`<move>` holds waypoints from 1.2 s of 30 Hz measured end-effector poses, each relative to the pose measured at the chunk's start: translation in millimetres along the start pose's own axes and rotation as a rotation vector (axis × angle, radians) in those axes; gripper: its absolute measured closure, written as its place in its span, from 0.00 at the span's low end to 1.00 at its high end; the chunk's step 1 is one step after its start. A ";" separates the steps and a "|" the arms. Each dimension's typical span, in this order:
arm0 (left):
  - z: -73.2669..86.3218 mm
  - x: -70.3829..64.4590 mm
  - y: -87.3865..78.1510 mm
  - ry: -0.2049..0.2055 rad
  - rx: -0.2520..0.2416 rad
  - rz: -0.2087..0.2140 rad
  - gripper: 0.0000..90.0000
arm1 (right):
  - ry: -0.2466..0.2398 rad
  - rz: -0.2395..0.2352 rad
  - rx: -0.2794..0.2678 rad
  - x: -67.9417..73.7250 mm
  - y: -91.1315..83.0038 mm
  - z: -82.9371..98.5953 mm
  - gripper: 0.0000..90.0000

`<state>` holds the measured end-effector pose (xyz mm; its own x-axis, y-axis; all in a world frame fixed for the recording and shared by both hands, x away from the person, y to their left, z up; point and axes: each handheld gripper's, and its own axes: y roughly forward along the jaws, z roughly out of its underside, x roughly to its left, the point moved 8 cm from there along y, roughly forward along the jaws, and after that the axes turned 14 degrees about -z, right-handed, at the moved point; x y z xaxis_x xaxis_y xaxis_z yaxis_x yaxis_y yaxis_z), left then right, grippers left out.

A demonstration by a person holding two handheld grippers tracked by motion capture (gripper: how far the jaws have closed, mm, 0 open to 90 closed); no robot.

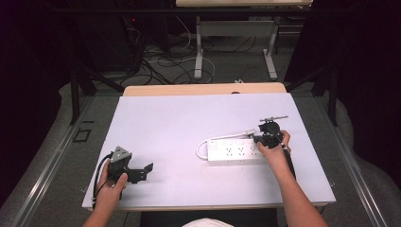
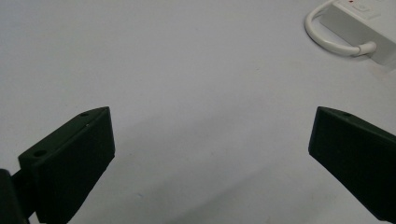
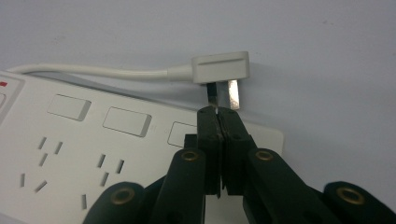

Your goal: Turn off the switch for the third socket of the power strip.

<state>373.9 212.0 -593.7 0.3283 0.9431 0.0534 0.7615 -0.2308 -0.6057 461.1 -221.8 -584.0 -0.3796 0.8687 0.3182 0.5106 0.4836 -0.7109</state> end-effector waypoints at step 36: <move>0.9 0.2 -0.2 -0.006 0.017 0.013 0.00 | -0.031 -0.012 -0.009 -0.7 0.9 -1.8 0.80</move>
<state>373.3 212.5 -594.3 0.3344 0.9415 0.0409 0.7477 -0.2386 -0.6197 463.2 -221.8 -583.8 -0.4092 0.8592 0.3072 0.5128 0.4950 -0.7014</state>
